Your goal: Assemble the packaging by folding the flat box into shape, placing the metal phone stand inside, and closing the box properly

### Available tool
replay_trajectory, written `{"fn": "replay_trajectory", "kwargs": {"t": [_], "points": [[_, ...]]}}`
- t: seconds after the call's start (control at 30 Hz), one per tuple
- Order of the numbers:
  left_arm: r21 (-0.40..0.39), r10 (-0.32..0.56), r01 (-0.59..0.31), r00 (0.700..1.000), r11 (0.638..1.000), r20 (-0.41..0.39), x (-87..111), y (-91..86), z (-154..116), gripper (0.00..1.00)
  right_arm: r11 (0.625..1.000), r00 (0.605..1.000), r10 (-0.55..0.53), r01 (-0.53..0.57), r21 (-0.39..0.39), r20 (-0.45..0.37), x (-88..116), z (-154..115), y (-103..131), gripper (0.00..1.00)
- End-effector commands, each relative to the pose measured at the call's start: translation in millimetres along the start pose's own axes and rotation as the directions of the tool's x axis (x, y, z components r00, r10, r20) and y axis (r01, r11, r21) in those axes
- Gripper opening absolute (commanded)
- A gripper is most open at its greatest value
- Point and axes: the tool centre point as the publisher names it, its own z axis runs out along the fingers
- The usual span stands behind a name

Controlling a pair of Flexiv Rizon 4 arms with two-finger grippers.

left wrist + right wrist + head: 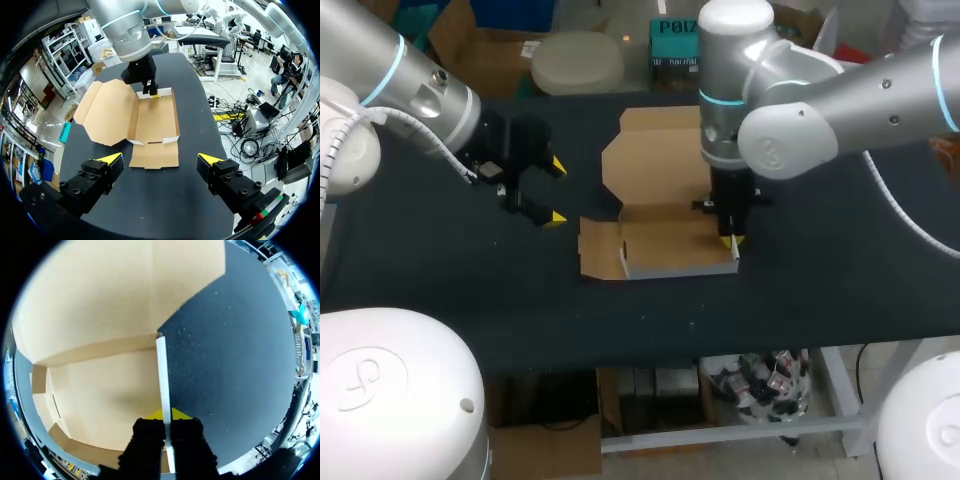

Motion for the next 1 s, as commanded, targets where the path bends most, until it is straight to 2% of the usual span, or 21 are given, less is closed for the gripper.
{"fn": "replay_trajectory", "kwargs": {"t": [0.03,0.43,0.6,0.73,0.8,0.9,0.93,1.0], "points": [[-0.007,-0.001,0.001,1.0,1.0,-0.003,-0.7,-1.1,-0.3,1.0,1.0,0.997,0.019,-0.02,0.007,0.068,6.5,0.8,4.4,0.0],[-0.007,-0.001,0.001,1.0,1.0,-0.003,-0.7,-1.1,-0.3,1.0,0.995,0.974,0.095,-0.09,-0.036,0.207,0.7,-1.1,7.3,0.0],[-0.007,-0.001,0.001,1.0,1.0,-0.003,-0.7,-1.1,-0.3,1.0,0.996,0.974,0.078,-0.07,-0.046,0.212,-0.6,-0.9,7.9,0.0],[-0.007,-0.001,0.001,1.0,1.0,-0.003,-0.7,-1.1,-0.3,1.0,0.999,0.992,-0.007,0.012,-0.031,0.128,-1.8,1.2,7.0,0.0],[-0.007,-0.001,0.001,1.0,1.0,-0.003,-0.7,-1.1,-0.3,1.0,0.997,0.996,-0.08,0.081,-0.013,0.034,-1.2,3.0,6.0,0.0],[-0.007,-0.001,0.001,1.0,1.0,-0.003,-0.7,-1.1,-0.3,1.0,0.99,0.989,-0.141,0.141,-0.002,-0.044,-0.4,5.4,4.3,0.0],[-0.007,-0.001,0.001,1.0,1.0,-0.003,-0.7,-1.1,-0.3,1.0,0.991,0.991,-0.133,0.133,-0.003,-0.026,0.4,5.8,3.1,0.0],[-0.007,-0.001,0.001,1.0,1.0,-0.003,-0.7,-1.1,-0.3,1.0,0.987,0.985,-0.164,0.164,-0.005,-0.059,2.8,6.1,1.7,0.0]]}}
